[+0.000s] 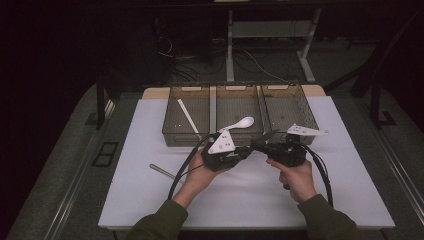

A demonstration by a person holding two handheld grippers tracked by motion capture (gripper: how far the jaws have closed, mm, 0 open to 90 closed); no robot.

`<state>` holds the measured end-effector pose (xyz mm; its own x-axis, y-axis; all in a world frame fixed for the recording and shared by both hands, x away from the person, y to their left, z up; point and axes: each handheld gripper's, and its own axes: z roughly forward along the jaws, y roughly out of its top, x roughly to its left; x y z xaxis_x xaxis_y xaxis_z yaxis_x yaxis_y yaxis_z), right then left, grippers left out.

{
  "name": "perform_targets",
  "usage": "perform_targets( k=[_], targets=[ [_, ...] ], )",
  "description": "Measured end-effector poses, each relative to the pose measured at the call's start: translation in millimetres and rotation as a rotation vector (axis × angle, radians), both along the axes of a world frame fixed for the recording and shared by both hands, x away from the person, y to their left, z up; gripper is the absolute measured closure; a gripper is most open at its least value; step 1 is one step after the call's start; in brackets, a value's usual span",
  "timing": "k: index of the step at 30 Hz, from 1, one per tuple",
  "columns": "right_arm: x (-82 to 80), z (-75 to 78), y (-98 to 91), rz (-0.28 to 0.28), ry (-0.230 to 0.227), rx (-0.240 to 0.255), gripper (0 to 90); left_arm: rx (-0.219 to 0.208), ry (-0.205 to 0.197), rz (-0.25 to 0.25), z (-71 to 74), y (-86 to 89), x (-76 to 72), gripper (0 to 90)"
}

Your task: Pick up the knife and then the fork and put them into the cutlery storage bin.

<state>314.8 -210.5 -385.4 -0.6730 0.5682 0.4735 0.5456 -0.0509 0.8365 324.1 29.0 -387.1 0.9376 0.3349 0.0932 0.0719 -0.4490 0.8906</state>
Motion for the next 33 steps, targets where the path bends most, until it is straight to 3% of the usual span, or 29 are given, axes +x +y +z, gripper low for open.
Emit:
perform_targets(
  k=[3, 9, 12, 17, 20, 26, 33],
  targets=[
    [-3.2, 2.5, 3.5, -0.006, -0.034, -0.051, 88.7, 0.000, 0.001, -0.005, -1.0, 0.3, 0.0, 79.3],
    [-4.9, 4.3, 3.4, 0.002, -0.053, -0.063, 88.9, -0.008, 0.003, -0.012, 0.0, 0.6, -1.0, 79.1],
    [-4.8, 5.2, 3.0, 0.010, -0.056, -0.063, 88.9, -0.031, 0.015, -0.014, 0.1, 2.3, -1.1, 78.1],
    [-3.1, 8.2, -5.2, -0.011, -0.060, -0.097, 88.9, -0.061, 0.029, 0.001, 4.4, 19.0, -5.3, 65.2],
    [-0.5, 13.4, -15.5, -0.029, -0.064, -0.105, 88.9, -0.066, 0.059, 0.013, 2.5, 35.4, -8.1, 58.3],
    [5.9, 38.4, -44.8, -0.072, -0.081, -0.114, 88.9, -0.076, 0.111, 0.049, -3.8, 69.0, -14.7, 46.3],
    [17.3, 80.7, -82.1, -0.152, -0.124, -0.141, 88.9, -0.075, 0.138, 0.104, -11.2, 100.6, -26.8, 32.8]
  ],
)
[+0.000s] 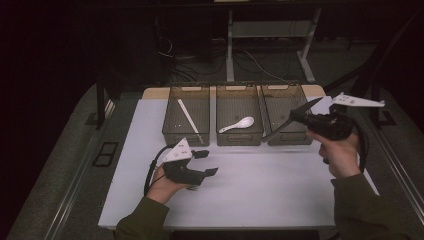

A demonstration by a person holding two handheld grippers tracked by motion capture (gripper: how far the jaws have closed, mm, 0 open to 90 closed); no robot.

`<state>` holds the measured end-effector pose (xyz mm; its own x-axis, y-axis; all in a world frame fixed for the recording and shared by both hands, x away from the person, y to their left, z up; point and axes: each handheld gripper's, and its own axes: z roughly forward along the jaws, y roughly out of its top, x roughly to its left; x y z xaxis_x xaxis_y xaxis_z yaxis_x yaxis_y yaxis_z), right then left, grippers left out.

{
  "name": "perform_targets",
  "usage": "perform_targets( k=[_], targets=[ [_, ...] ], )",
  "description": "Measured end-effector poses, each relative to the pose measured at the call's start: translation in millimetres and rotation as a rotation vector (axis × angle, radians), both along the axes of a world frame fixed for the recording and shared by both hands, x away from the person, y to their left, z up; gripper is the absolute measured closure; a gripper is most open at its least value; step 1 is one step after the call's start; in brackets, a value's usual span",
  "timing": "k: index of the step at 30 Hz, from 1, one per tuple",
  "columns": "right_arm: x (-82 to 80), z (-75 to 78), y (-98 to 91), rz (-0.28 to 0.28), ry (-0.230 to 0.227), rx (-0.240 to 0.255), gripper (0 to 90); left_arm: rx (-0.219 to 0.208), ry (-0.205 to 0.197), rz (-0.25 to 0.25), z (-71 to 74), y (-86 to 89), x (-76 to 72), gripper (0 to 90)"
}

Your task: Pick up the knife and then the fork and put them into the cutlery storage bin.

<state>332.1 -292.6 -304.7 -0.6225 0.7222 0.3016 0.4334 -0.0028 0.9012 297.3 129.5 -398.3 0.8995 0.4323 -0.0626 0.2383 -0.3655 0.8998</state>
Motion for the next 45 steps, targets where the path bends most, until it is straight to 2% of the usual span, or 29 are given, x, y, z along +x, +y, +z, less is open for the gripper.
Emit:
perform_targets(
  k=[5, 9, 13, 19, 23, 27, 34, 38, 42, 45],
  targets=[
    [12.8, 25.2, -24.4, -0.077, -0.021, -0.065, 88.9, -0.009, -0.010, 0.034, -1.5, 17.6, -9.7, 28.1],
    [26.1, 31.1, -37.0, -0.131, -0.011, -0.131, 88.8, -0.017, 0.004, 0.056, -5.6, 32.0, -11.6, 24.7],
    [40.9, 26.9, -45.0, -0.155, 0.021, -0.176, 88.9, -0.029, 0.004, 0.071, -7.9, 40.4, -15.8, 22.1],
    [60.9, 16.2, -49.1, -0.165, 0.086, -0.283, 88.8, -0.030, 0.026, 0.080, -14.0, 46.7, -20.0, 17.6],
    [68.2, 10.4, -51.5, -0.177, 0.119, -0.317, 88.8, -0.049, 0.029, 0.081, -12.9, 47.1, -20.6, 15.8],
    [71.3, 3.9, -52.8, -0.186, 0.152, -0.372, 88.8, -0.046, 0.029, 0.077, -13.6, 47.1, -20.4, 14.5],
    [72.9, -4.3, -61.9, -0.196, 0.202, -0.420, 88.8, -0.040, 0.032, 0.071, -13.8, 45.6, -20.4, 14.0],
    [75.0, -7.3, -65.7, -0.194, 0.233, -0.468, 88.8, -0.040, 0.036, 0.069, -14.2, 45.4, -20.2, 13.9],
    [80.8, -9.8, -65.2, -0.175, 0.267, -0.484, 88.8, -0.036, 0.039, 0.068, -14.5, 45.3, -19.7, 13.9],
    [87.6, -10.8, -61.3, -0.173, 0.269, -0.488, 88.7, -0.038, 0.039, 0.065, -14.4, 45.4, -19.8, 13.9]
  ],
)
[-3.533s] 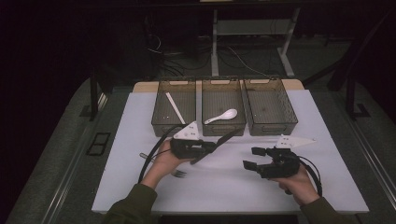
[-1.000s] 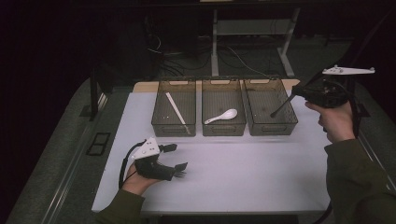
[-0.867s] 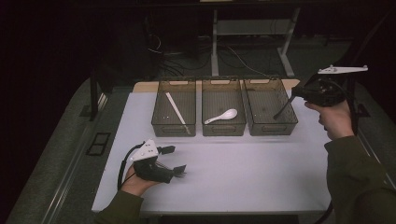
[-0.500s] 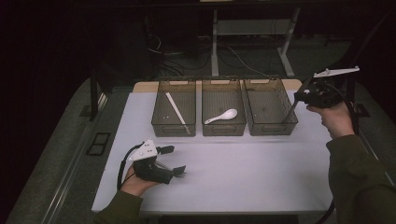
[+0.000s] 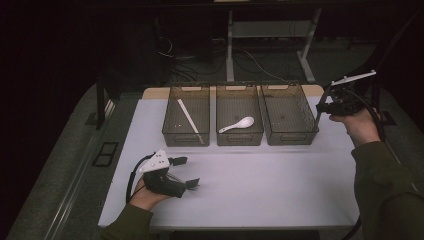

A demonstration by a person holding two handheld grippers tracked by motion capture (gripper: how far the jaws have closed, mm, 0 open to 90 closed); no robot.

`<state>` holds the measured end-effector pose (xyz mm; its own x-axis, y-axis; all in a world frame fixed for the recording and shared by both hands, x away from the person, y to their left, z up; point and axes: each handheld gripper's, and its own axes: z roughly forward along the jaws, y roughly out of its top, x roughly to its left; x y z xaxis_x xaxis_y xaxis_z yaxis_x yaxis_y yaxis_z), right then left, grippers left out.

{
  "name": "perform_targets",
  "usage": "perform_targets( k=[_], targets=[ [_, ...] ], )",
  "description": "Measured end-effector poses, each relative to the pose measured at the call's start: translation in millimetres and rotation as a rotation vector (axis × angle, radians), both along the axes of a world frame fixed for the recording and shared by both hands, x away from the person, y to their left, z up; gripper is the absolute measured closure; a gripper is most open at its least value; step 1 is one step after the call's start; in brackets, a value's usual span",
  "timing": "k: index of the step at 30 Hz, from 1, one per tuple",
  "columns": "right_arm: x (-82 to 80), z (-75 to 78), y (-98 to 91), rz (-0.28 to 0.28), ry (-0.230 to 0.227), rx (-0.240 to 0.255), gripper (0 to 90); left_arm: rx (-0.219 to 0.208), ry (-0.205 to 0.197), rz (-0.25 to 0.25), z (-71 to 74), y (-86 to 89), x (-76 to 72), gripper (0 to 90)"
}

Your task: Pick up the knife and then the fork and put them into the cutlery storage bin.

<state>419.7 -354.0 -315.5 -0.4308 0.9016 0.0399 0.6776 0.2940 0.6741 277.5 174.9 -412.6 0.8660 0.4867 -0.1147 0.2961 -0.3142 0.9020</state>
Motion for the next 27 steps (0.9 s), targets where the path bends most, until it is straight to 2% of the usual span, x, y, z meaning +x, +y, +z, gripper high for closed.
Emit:
perform_targets(
  k=[2, 6, 8, 12, 15, 17, 19, 27],
  targets=[
    [5.8, -2.0, 3.0, 0.002, -0.009, 0.004, 88.7, 0.002, 0.000, -0.003, -0.3, -0.1, 0.5, 13.9],
    [19.2, -13.0, 11.2, 0.012, -0.068, 0.030, 88.6, 0.002, 0.002, -0.003, -0.8, -0.3, 1.2, 13.9],
    [26.9, -19.0, 16.4, 0.017, -0.081, 0.043, 88.5, 0.002, -0.001, -0.004, -0.5, 0.1, 1.4, 13.9],
    [40.8, -29.6, 30.0, 0.043, -0.103, 0.027, 88.4, -0.001, 0.005, -0.005, -1.3, 1.1, 2.9, 13.8],
    [49.4, -37.9, 38.4, 0.049, -0.101, 0.028, 88.0, -0.006, 0.007, -0.004, -1.8, 1.2, 3.6, 13.8],
    [54.0, -44.0, 42.0, 0.050, -0.083, 0.017, 87.9, -0.008, 0.004, -0.005, -1.3, 1.7, 3.4, 13.8],
    [58.2, -50.0, 44.1, 0.046, -0.074, 0.044, 87.5, -0.012, 0.002, -0.004, -1.1, 2.3, 3.4, 13.8],
    [72.4, -66.3, 56.4, 0.027, -0.027, 0.042, 85.9, -0.017, 0.001, -0.001, -0.8, 2.0, 3.5, 13.8]
  ],
)
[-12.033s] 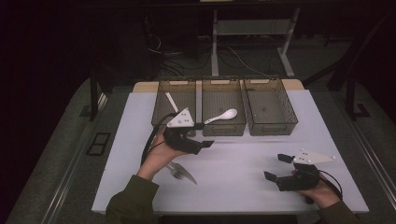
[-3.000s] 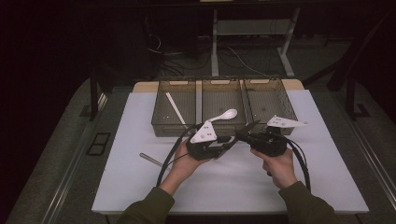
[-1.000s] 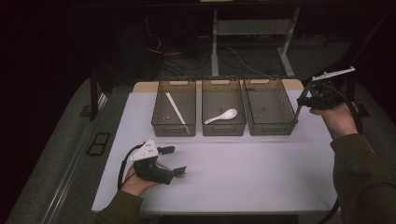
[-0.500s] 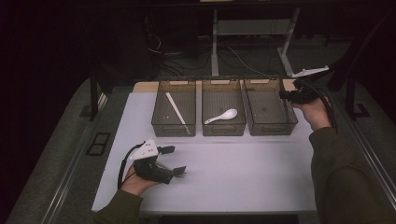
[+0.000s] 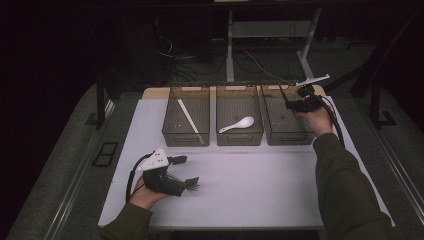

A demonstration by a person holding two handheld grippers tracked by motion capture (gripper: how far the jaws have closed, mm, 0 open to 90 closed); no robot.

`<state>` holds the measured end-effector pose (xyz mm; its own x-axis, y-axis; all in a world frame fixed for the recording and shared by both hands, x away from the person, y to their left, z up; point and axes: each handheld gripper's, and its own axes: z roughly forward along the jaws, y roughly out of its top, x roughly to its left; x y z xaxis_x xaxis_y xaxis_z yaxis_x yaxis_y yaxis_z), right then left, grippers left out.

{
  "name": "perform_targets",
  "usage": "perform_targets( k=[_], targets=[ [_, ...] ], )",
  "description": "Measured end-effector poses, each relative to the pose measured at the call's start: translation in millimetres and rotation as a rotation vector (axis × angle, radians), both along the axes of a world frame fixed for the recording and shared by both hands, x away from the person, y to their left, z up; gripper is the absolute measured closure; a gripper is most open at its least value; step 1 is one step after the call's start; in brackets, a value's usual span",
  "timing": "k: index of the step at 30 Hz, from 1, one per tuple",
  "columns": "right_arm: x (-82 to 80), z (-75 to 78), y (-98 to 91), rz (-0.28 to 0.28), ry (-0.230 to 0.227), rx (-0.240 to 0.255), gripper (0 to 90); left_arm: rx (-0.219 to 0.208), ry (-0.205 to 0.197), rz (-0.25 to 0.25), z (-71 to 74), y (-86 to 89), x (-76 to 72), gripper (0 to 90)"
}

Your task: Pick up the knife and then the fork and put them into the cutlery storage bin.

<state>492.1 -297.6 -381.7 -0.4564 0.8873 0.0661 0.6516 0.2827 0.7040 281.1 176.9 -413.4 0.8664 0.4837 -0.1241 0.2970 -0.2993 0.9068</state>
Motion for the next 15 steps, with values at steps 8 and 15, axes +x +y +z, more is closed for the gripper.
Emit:
perform_targets(
  k=[8, 15],
  targets=[
    [3.7, -9.7, 0.4, -0.018, 0.064, 0.021, 76.3, 0.007, 0.001, 0.000, -0.4, -1.4, 0.2, 13.8],
    [-0.9, -5.7, -1.6, 0.023, 0.082, 0.100, 60.8, 0.015, 0.001, 0.000, -0.9, -1.4, 0.3, 13.8]
  ],
)
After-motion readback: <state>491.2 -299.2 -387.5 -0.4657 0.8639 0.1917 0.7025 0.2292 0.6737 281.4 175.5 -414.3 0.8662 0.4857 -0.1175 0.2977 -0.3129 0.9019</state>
